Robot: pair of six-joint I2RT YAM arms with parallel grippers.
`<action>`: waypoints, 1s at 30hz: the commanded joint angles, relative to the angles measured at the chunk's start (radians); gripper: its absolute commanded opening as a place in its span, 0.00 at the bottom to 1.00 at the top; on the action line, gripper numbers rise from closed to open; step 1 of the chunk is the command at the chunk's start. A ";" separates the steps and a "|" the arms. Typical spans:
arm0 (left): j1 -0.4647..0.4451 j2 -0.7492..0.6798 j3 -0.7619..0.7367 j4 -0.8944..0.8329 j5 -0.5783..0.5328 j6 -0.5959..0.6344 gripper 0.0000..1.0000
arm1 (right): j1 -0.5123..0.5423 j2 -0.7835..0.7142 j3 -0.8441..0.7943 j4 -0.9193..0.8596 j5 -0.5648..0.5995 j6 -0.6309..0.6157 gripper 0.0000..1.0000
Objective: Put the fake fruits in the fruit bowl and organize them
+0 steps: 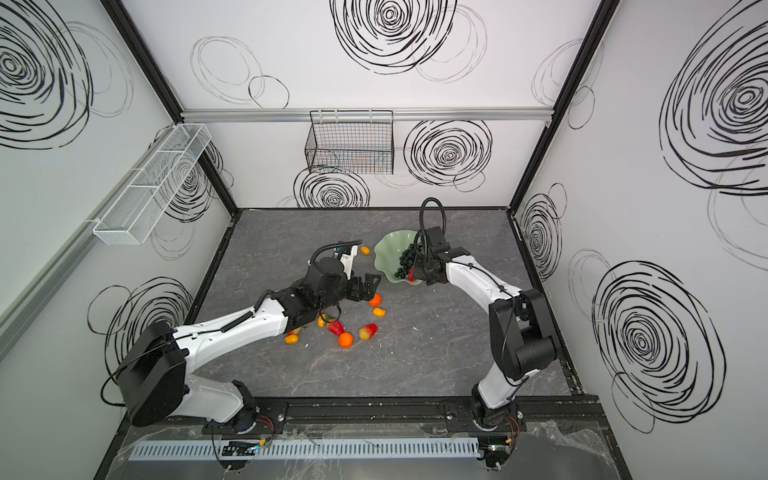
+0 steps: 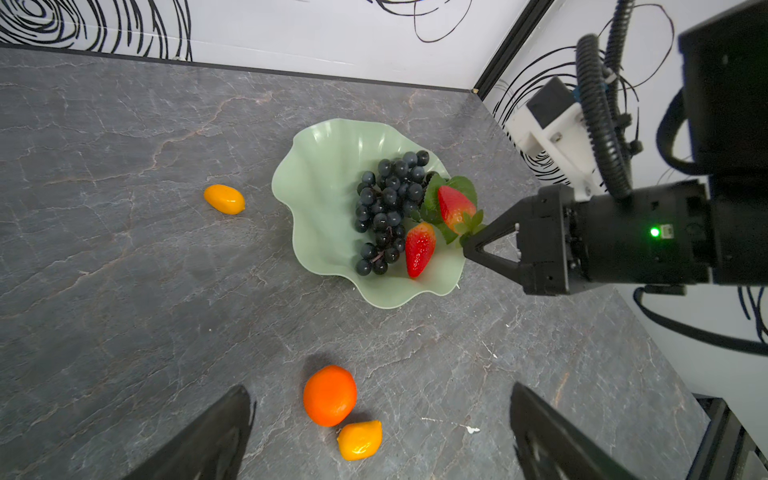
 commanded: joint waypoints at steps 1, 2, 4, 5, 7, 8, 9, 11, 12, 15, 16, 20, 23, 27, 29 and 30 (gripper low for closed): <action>0.003 -0.010 0.013 0.003 0.001 0.016 0.99 | -0.011 0.043 0.050 0.031 -0.006 0.011 0.00; 0.003 -0.012 0.011 0.002 0.003 0.015 0.99 | -0.013 0.049 0.053 0.033 -0.009 0.011 0.00; 0.004 -0.015 0.010 -0.004 0.004 0.017 0.99 | -0.014 0.066 0.065 0.031 -0.020 0.011 0.00; 0.005 -0.018 0.010 -0.007 0.005 0.018 0.99 | -0.013 0.071 0.070 0.029 -0.026 0.011 0.01; 0.008 -0.022 0.008 -0.012 0.003 0.020 0.99 | -0.013 0.074 0.072 0.031 -0.034 0.008 0.04; 0.009 -0.024 0.005 -0.012 0.003 0.019 0.99 | -0.013 0.072 0.072 0.033 -0.036 0.007 0.07; 0.012 -0.028 0.002 -0.013 0.001 0.020 0.99 | -0.013 0.067 0.072 0.034 -0.036 0.005 0.08; 0.017 -0.039 -0.006 -0.016 -0.024 0.008 0.99 | -0.013 0.055 0.068 0.035 -0.037 0.001 0.12; 0.017 -0.049 -0.013 -0.013 -0.034 0.003 1.00 | -0.013 0.048 0.064 0.037 -0.038 0.000 0.14; 0.027 -0.069 -0.035 0.000 -0.042 -0.007 0.99 | -0.011 0.024 0.054 0.036 -0.038 -0.004 0.20; 0.029 -0.073 -0.037 0.000 -0.042 -0.008 0.99 | -0.012 0.017 0.052 0.032 -0.040 -0.007 0.22; 0.035 -0.087 -0.047 -0.006 -0.034 -0.014 0.99 | -0.011 -0.009 0.048 0.024 -0.047 -0.020 0.32; 0.037 -0.104 -0.055 -0.015 -0.028 -0.017 0.99 | -0.010 -0.046 0.039 0.019 -0.055 -0.026 0.36; 0.041 -0.144 -0.080 -0.018 -0.034 -0.021 0.99 | -0.011 -0.111 0.016 0.025 -0.061 -0.043 0.37; 0.046 -0.164 -0.096 -0.012 -0.036 -0.026 0.99 | -0.011 -0.141 0.004 0.032 -0.062 -0.058 0.37; 0.049 -0.171 -0.103 -0.010 -0.034 -0.029 0.99 | -0.010 -0.150 -0.001 0.032 -0.056 -0.061 0.37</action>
